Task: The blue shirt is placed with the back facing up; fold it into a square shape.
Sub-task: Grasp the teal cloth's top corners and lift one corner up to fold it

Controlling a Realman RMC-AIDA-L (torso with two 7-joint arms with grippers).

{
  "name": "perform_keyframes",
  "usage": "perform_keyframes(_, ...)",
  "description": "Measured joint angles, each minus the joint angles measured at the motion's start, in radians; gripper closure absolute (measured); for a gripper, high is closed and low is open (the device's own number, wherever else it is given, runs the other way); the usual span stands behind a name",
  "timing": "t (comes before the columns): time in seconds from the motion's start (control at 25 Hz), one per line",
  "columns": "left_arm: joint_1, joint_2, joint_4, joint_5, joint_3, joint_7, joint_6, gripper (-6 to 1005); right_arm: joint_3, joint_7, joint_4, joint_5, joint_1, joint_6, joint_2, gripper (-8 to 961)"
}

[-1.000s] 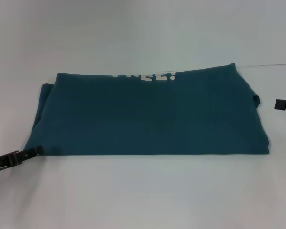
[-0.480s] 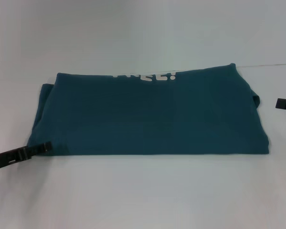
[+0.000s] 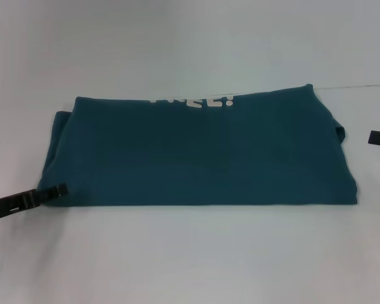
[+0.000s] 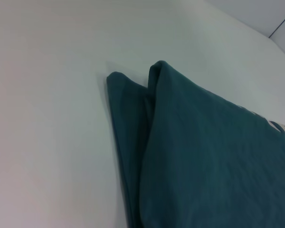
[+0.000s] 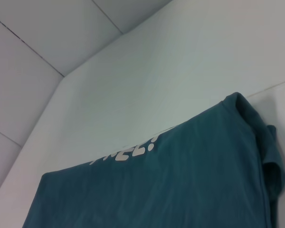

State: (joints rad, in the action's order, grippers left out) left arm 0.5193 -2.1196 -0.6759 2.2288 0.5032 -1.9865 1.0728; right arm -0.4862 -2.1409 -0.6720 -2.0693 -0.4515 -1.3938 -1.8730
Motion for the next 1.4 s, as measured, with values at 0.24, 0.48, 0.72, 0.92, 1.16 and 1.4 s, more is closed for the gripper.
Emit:
perform_keyframes(0.24, 0.001, 0.001, -0.001, 0.000, 0.009, 0.001, -0.001, 173, 0.008, 0.001, 0.000, 0.000, 0.003, -0.001, -0.001, 53)
perform_keyframes(0.48, -0.001, 0.001, -0.002, 0.000, 0.019, 0.007, -0.006, 175, 0.018, 0.003, 0.000, 0.000, 0.003, -0.002, -0.002, 53)
perform_keyframes(0.72, 0.001, -0.001, -0.005, 0.037, 0.027, 0.001, -0.024, 304, 0.022, 0.004, 0.000, 0.000, 0.002, -0.003, -0.003, 53)
perform_keyframes(0.92, 0.001, -0.003, -0.012, 0.038, 0.028, -0.003, -0.026, 488, 0.033, 0.012, 0.000, 0.000, 0.002, -0.010, -0.004, 53)
perform_keyframes(1.16, 0.002, -0.002, -0.015, 0.039, 0.032, -0.007, -0.031, 750, 0.039, 0.017, 0.000, -0.003, 0.003, -0.013, -0.005, 54)
perform_keyframes(1.4, 0.002, -0.002, -0.015, 0.040, 0.036, -0.009, -0.037, 902, 0.033, 0.025, 0.006, -0.006, 0.005, -0.013, -0.005, 54)
